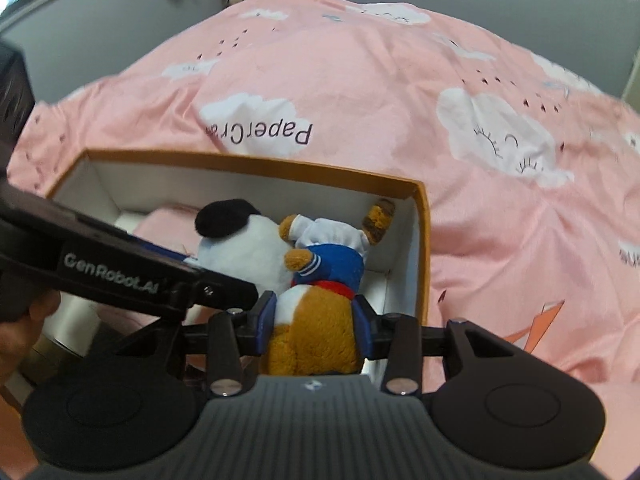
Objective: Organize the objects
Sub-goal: 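Lower both plush toys into the orange box and open both tools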
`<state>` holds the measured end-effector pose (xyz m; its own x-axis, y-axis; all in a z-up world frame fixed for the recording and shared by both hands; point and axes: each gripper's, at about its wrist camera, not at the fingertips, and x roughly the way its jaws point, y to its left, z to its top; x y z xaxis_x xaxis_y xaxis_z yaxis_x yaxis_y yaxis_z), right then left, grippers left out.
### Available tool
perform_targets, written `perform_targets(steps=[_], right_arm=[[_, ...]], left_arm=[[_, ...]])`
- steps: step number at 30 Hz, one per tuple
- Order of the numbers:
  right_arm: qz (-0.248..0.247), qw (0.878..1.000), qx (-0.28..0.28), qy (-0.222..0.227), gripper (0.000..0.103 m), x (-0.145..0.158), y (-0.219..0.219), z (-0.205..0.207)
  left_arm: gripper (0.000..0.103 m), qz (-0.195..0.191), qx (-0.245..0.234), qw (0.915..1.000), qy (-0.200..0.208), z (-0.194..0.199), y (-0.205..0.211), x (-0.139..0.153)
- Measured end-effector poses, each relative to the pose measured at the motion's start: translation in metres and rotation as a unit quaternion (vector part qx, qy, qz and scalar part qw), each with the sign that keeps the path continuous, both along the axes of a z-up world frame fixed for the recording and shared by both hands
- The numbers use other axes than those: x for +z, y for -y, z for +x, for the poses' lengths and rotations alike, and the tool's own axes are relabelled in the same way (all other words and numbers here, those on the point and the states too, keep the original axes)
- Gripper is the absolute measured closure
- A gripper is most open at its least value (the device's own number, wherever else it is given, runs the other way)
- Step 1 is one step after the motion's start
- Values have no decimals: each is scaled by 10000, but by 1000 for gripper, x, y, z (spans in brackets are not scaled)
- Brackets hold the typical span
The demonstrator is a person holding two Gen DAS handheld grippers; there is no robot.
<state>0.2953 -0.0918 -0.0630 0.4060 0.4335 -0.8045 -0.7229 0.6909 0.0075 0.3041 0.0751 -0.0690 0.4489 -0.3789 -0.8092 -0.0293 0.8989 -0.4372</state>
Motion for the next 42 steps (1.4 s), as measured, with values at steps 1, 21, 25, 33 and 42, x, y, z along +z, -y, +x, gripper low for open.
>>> perform_targets(steps=[1,21,25,33,42], right_arm=[[-85,9999,56,73,60,-1,-2,-1],[-700,9871,1326,554,74,9,18,-31],[-901,9820,1544,618,79,-2,14,-37],[-1008,9834,1390,586,86,-19,5,-27],[-928,9861,1228,630,85,-10,11,-39]], left_arm=[[42,-19,35,10000,4,0,0,-1],[67,500,-159,9981,312,-33,14,22],[74,329,170,9992,178,-33,12,7],[81,-61,696,9971,-309,-21,6,-14],[80,127,751,9971,-16,-35,14,-4]])
